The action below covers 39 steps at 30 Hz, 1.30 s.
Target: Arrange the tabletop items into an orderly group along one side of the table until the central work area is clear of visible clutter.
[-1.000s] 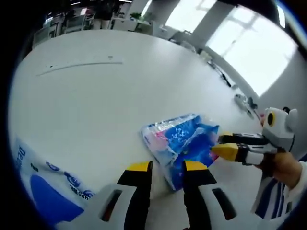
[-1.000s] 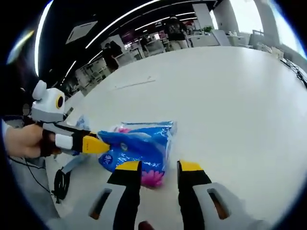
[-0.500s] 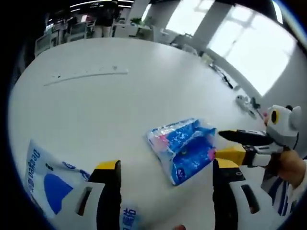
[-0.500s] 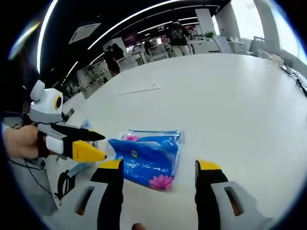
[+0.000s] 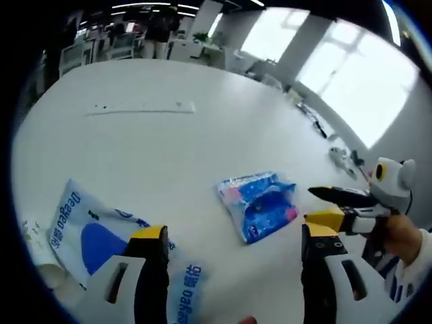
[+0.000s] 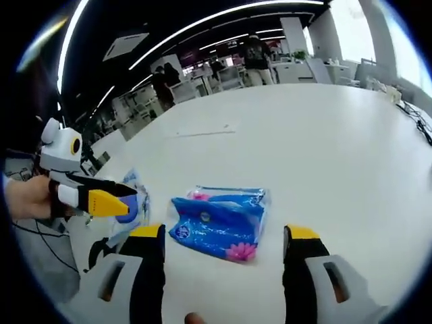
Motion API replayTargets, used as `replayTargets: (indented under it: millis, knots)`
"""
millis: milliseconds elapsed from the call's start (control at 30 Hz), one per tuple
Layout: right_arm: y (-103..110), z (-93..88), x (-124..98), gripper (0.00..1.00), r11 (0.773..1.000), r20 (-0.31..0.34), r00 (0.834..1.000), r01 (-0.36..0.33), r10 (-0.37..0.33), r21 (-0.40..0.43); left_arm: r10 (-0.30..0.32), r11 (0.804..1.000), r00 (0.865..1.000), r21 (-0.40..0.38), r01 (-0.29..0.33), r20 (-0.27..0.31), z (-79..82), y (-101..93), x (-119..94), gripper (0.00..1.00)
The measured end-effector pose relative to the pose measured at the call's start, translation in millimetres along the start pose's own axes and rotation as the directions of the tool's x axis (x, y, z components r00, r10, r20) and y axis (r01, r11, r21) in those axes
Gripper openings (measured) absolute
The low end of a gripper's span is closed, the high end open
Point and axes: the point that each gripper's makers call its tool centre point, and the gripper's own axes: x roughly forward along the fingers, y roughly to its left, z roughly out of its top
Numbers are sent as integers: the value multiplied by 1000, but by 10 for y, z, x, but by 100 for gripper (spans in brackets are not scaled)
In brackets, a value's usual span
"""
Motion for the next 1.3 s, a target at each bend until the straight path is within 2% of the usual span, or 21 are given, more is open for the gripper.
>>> replayTargets:
  millis: [300, 467, 600, 700, 800, 1000, 1133, 1300]
  knots:
    - [75, 25, -107, 70, 1000, 9, 1000, 26, -26, -6, 22, 1000, 999, 13, -22, 34, 32, 170, -463, 76]
    - [299, 54, -319, 69, 999, 26, 999, 32, -31, -10, 27, 999, 998, 25, -28, 55, 39, 289, -719, 75]
    - [328, 70, -380, 69, 999, 51, 997, 50, -50, 3, 27, 1000, 998, 11, -28, 61, 2, 413, -890, 74]
    - [356, 24, -420, 69, 998, 43, 997, 69, -69, -5, 34, 999, 997, 21, -35, 67, -8, 489, -1031, 74]
    - [459, -1, -522, 69, 997, 50, 996, 75, -75, 1, 30, 999, 997, 23, -31, 67, 0, 539, -1104, 73]
    - [478, 54, -619, 68, 995, 64, 993, 104, -104, 0, 12, 999, 997, 42, -15, 74, -9, 567, -1239, 72]
    - [566, 51, -724, 68, 993, 64, 991, 115, -114, -12, 3, 999, 996, 31, -6, 90, 3, 588, -1323, 71]
    - [543, 83, -779, 68, 992, 72, 990, 125, -124, -8, 5, 999, 995, 31, -8, 95, 25, 649, -1408, 70]
